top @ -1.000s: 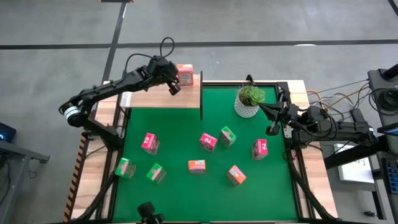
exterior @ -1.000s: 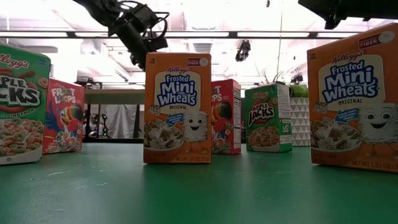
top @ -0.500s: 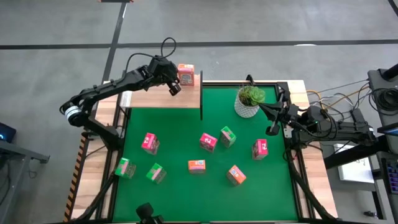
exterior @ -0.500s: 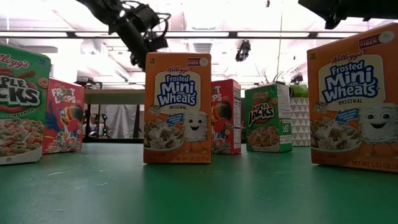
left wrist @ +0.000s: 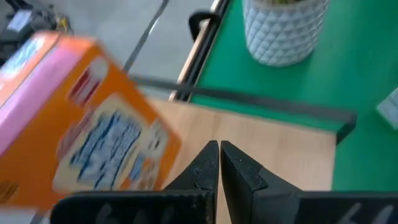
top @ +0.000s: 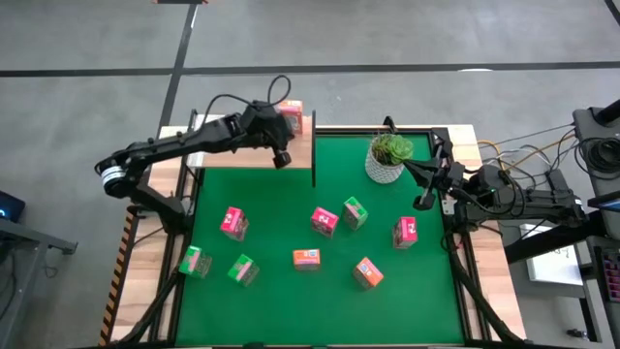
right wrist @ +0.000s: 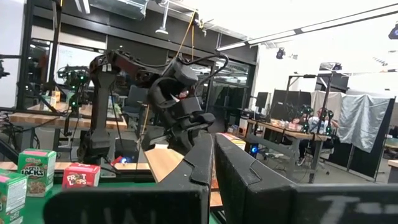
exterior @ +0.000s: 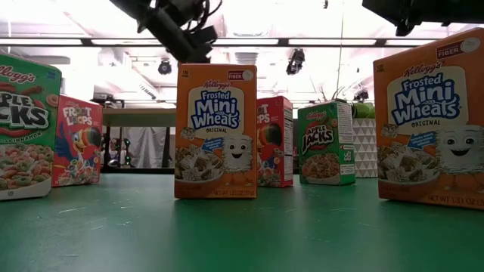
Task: Stack cereal on shelf
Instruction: Put the top left orange cereal box on the shelf
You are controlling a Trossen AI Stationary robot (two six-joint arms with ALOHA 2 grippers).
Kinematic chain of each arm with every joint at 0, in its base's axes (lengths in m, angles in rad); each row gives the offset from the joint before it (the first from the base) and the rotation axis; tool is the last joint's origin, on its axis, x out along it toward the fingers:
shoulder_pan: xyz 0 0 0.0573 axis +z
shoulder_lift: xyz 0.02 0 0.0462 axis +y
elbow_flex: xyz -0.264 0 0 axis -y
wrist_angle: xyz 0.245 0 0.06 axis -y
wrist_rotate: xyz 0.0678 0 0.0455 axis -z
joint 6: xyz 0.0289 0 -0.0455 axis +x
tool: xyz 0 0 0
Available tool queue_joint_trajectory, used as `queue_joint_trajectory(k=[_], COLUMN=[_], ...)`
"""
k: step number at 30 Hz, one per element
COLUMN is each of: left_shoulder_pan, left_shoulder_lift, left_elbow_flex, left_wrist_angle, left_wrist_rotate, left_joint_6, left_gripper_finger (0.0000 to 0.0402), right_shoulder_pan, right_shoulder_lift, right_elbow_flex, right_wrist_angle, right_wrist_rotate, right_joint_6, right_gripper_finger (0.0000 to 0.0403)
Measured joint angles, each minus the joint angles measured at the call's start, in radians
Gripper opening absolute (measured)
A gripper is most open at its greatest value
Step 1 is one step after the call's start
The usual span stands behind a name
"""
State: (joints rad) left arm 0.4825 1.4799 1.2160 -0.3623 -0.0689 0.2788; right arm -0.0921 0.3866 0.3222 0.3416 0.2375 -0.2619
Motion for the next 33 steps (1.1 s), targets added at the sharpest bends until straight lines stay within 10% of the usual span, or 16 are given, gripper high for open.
queue_joint_trajectory(k=[33], left_shoulder_pan=[0.022], left_shoulder_lift=[0.132], left_elbow_flex=[0.050], left_wrist_angle=[0.109], left_wrist_rotate=[-0.187], left_joint_6=[0.038], left_gripper_finger=[0.0000], right_shoulder_pan=[0.000], right_shoulder_lift=[0.000], right_elbow_flex=[0.000], right_wrist_angle=[-0.002], right_wrist_rotate=[0.000], right_joint_6=[0.000], right_gripper_finger=[0.0009])
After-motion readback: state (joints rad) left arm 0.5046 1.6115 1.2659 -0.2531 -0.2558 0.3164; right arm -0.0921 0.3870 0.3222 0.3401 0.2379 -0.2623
